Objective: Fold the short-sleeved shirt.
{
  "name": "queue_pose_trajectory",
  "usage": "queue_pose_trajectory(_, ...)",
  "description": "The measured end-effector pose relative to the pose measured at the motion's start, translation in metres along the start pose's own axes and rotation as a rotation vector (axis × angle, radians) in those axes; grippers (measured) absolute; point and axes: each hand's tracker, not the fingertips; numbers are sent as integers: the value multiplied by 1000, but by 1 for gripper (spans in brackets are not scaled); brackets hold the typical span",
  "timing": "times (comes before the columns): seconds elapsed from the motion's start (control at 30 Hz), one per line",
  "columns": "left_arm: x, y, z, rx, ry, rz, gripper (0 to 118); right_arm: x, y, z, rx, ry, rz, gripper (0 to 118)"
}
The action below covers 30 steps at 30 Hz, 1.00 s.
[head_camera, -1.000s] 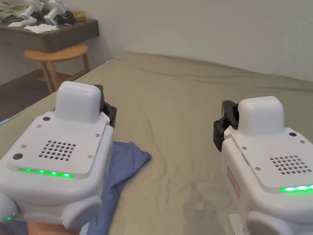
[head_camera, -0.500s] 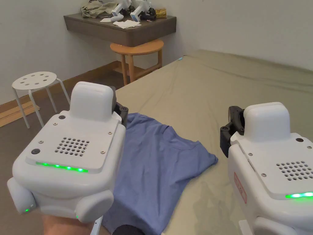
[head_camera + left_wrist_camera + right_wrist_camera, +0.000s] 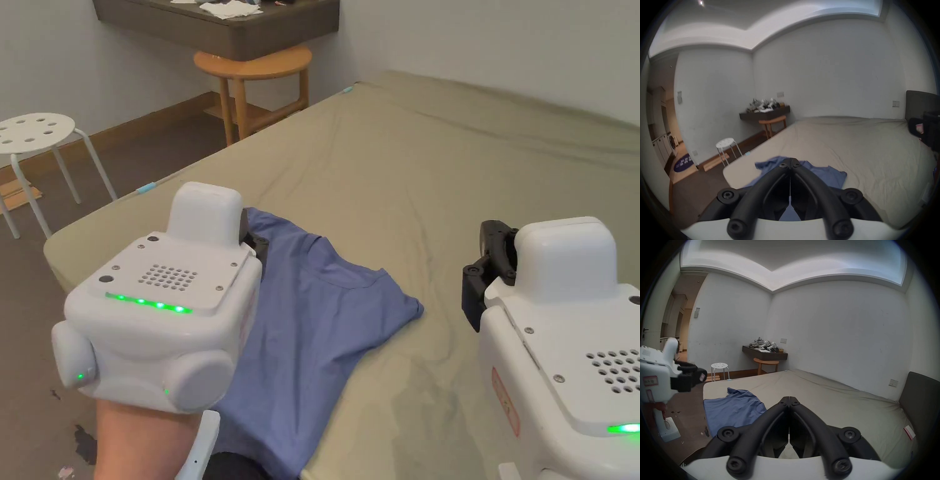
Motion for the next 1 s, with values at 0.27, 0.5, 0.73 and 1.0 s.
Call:
queue_pose_trajectory(0.27,12,-53,-125,-350,-166,82,0,27,-25,-17,-72,-47,-5,1)
queue_pose_trajectory(0.5,48,-101,-197,-569,-129,33,110,57,-46,-30,-136,-96,-15,1)
queue_pose_trajectory(0.73,45,-135,-243,-615,-11,30,115,73,-63,-35,-183,-126,-5,1)
queue_pose_trajectory(1.0,42,-136,-244,-650,-119,10,41,76,-70,-36,-216,-132,-36,1)
